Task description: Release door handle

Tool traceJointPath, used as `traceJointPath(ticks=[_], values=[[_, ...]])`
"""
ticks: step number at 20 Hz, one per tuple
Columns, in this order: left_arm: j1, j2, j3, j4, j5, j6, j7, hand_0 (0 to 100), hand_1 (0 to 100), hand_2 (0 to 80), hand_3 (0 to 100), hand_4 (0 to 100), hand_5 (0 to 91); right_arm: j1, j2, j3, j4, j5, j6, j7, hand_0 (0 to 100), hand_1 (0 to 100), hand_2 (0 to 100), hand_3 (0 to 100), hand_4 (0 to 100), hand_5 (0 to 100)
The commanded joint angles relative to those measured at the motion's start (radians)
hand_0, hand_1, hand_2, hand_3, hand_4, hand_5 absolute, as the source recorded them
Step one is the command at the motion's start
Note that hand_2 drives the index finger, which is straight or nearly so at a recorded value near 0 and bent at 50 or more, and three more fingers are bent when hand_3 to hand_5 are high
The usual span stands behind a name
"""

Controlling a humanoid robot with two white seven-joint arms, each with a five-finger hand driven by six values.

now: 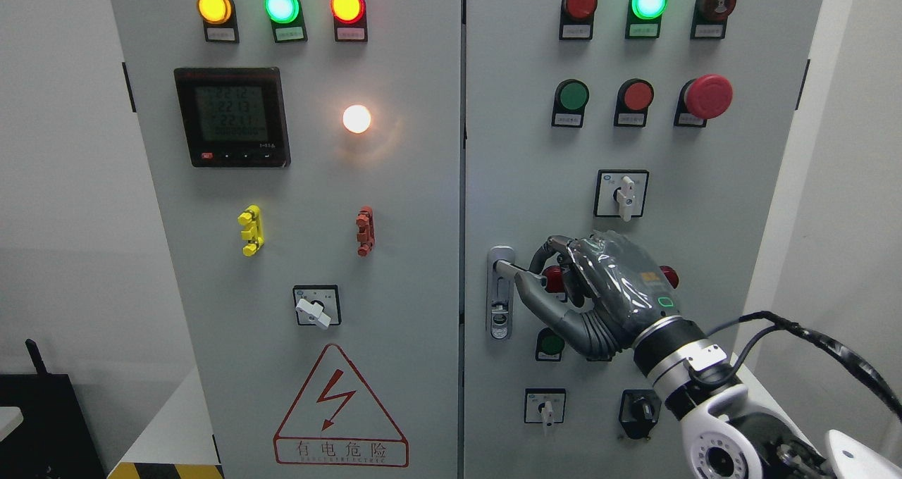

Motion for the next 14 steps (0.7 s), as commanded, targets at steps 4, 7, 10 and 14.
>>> traceJointPath(ticks=[4, 7, 10, 14], values=[[0.031, 0.000, 0.000, -0.031, 0.000, 0.000, 0.001, 12, 39, 0.0, 0, 0, 0.0, -0.003, 0.004, -0.001, 0.009, 0.000, 0.000, -0.001, 50, 9, 47, 100, 100, 100], [0.031, 0.000, 0.000, -0.031, 0.000, 0.000, 0.001, 12, 39, 0.0, 0, 0, 0.0, -0.003, 0.005, -0.001, 0.010, -0.001, 0.000, -0.001, 50, 9, 47, 100, 100, 100], [0.031, 0.000, 0.000, -0.031, 0.000, 0.000, 0.001, 12, 39, 0.0, 0, 0, 0.0, -0.003, 0.014, -0.001, 0.015, 0.000, -0.002, -0.001, 51, 9, 47, 100, 100, 100], [0.031, 0.000, 0.000, -0.031, 0.000, 0.000, 0.001, 12, 39, 0.0, 0, 0, 0.0, -0.002, 0.017, 0.000, 0.019, 0.000, 0.000, -0.001, 51, 9, 47, 100, 100, 100]])
